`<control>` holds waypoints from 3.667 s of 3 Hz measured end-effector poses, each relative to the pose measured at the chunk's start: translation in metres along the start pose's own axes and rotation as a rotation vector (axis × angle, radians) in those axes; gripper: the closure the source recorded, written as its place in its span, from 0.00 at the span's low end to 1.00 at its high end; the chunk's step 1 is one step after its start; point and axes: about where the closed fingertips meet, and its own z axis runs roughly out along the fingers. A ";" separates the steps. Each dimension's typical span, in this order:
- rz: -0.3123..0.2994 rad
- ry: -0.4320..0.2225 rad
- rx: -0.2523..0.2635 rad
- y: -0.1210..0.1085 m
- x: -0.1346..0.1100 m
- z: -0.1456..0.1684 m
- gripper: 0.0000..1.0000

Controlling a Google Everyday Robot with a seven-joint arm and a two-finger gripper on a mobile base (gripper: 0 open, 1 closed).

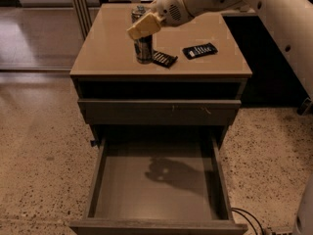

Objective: Place redbull can into middle drawer

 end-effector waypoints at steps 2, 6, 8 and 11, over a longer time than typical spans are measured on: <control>-0.009 0.014 0.015 0.011 0.006 0.002 1.00; 0.204 0.061 0.088 0.081 0.129 0.013 1.00; 0.296 0.031 0.073 0.096 0.160 0.017 1.00; 0.283 -0.009 0.160 0.144 0.244 0.044 1.00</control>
Offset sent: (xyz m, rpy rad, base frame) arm -0.0288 -0.0008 -0.0193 -0.0476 -0.0332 -0.0379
